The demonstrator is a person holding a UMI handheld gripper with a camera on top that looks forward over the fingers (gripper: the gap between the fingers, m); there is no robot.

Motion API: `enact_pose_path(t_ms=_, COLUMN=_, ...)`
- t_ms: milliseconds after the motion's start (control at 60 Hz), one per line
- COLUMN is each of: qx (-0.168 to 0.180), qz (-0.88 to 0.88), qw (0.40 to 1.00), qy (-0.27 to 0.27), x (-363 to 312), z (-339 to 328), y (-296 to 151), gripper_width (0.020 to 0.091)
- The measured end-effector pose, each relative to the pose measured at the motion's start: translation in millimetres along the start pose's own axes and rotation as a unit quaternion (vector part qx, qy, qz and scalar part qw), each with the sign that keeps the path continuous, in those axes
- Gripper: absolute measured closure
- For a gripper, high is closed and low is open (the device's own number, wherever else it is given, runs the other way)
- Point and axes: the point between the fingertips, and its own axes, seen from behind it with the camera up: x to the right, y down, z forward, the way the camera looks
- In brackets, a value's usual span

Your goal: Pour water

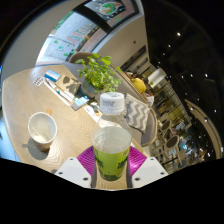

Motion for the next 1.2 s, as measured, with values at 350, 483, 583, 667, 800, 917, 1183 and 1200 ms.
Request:
enact_pose_path(t_ms=350, qx=0.064, qz=0.289, qw=0.945, qy=-0.139, x=-32.9, z=30.4, y=26.9, gripper_width=0.0699)
enact_pose_path(t_ms=483, qx=0.067, qz=0.327, qw=0.928, qy=-0.167, x=-61.5, z=48.3, y=39.3, gripper_width=0.0701)
enact_pose_path(t_ms=583, qx=0.061, qz=0.339, qw=0.924, qy=-0.165, x=-73.1, z=60.8, y=57.9, gripper_width=0.0693)
enact_pose_path(t_ms=667, qx=0.071, qz=0.345, qw=0.924, qy=-0.149, x=-72.0, z=66.2, y=66.8, gripper_width=0.0693)
enact_pose_path(t_ms=800, qx=0.083, qz=0.354, qw=0.922, qy=-0.135, x=-64.5, z=68.6, y=72.5, gripper_width=0.0692)
enact_pose_path(t_ms=917, qx=0.094, qz=0.341, qw=0.928, qy=-0.119, x=-64.5, z=70.9, y=70.8, gripper_width=0.066)
enact_pose_path(t_ms=1183, qx=0.004, qz=0.363, qw=0.926, qy=-0.099, x=-69.2, z=65.6, y=98.4, gripper_width=0.0331)
enact_pose_path(t_ms=1200, qx=0.0, qz=0.367, qw=0.925, qy=-0.1, x=-69.2, z=62.5, y=97.9, gripper_width=0.0287)
